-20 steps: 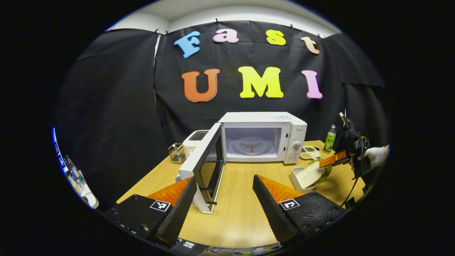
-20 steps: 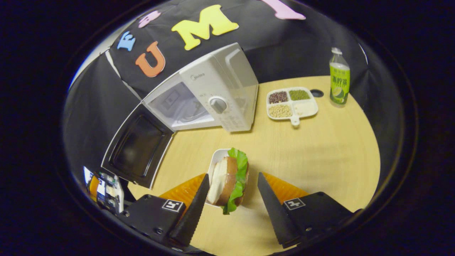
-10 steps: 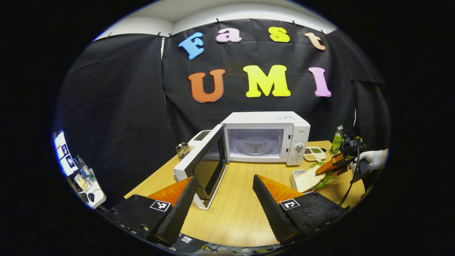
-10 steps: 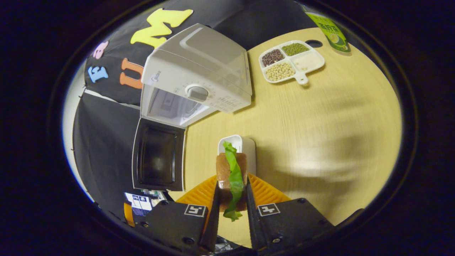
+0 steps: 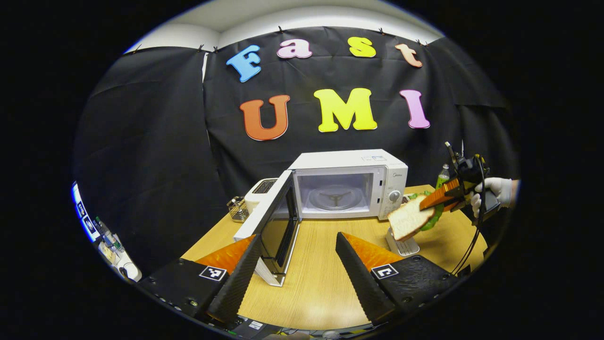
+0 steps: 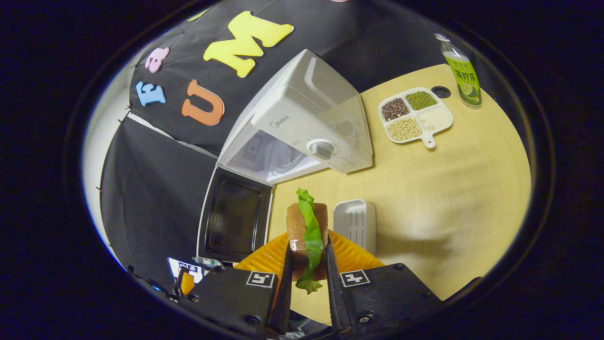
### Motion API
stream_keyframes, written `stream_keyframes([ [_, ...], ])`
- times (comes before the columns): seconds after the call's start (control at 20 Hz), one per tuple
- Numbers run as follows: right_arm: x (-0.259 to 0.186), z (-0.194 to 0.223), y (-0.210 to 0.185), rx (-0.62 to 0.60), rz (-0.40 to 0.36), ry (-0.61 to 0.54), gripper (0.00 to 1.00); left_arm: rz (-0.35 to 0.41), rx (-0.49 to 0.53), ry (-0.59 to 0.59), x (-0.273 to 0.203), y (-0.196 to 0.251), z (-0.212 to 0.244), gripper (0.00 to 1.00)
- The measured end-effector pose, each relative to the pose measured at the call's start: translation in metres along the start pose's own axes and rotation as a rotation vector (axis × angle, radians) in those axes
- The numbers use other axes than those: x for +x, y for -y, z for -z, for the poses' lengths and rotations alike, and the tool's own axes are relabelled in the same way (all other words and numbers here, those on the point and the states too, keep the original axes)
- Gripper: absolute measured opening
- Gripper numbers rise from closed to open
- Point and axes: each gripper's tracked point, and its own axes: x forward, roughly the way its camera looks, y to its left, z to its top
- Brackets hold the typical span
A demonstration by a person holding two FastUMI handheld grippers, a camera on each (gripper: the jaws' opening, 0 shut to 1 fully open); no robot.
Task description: Open the microwave oven with the left hand, put the food in, and close the microwave oven.
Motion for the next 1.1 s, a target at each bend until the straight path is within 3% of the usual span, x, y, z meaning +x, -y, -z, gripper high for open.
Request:
stream_keyframes([
  [0.25,0.044,-0.014,-0.051,0.068,-0.04,0.184,0.36,0.101,0.019,0.005,0.003,-0.019,-0.008,0.95],
  [0.3,0.057,-0.017,-0.058,0.084,-0.041,0.216,0.28,0.118,0.026,0.006,0.005,-0.023,-0.01,0.95],
  [0.35,0.068,-0.019,-0.065,0.101,-0.042,0.255,0.27,0.131,0.035,0.009,0.006,-0.028,-0.011,0.95],
  [0.4,0.081,-0.023,-0.07,0.12,-0.042,0.295,0.36,0.145,0.042,0.017,0.007,-0.032,-0.012,0.95],
  [0.5,0.107,-0.032,-0.078,0.15,-0.038,0.388,0.35,0.161,0.048,0.02,0.008,-0.041,-0.013,0.95],
  [0.55,0.12,-0.038,-0.083,0.157,-0.035,0.433,0.27,0.166,0.048,0.024,0.009,-0.046,-0.013,0.95],
  [0.6,0.134,-0.043,-0.087,0.164,-0.026,0.466,0.35,0.168,0.046,0.024,0.01,-0.052,-0.013,0.96],
  [1.05,0.247,-0.08,-0.101,0.266,0.061,0.688,0.35,0.132,0.025,-0.022,0.018,-0.088,0.002,0.96],
  [1.1,0.252,-0.085,-0.099,0.268,0.072,0.715,0.27,0.126,0.026,-0.023,0.018,-0.091,0.001,0.95],
])
